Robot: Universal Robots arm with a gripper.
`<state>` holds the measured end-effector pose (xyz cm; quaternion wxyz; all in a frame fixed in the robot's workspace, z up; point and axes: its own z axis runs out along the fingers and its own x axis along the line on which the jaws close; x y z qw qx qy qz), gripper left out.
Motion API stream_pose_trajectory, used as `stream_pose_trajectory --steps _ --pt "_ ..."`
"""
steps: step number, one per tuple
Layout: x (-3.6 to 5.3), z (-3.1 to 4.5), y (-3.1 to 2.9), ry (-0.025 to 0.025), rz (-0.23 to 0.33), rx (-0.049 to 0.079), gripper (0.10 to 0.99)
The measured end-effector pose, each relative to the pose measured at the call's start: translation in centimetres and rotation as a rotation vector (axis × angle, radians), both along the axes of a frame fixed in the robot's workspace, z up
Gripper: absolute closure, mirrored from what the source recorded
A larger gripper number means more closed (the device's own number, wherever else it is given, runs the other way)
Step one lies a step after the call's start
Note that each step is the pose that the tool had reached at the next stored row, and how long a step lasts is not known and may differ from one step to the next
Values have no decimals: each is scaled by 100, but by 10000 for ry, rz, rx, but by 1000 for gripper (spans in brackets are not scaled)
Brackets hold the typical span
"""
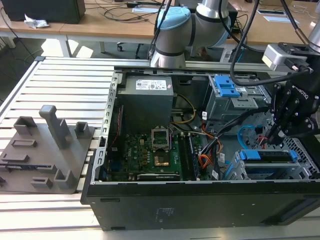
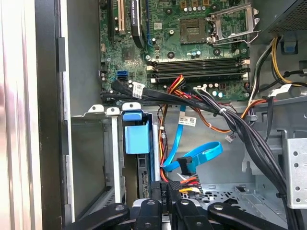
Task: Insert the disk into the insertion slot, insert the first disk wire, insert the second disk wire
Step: 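Insert the first disk wire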
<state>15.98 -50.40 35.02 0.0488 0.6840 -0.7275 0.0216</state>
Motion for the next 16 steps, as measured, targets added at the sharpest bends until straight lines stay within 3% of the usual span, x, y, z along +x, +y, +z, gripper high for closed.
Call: stream_pose_trajectory --steps 16 --pt "0 -86 -54 0 0 5 910"
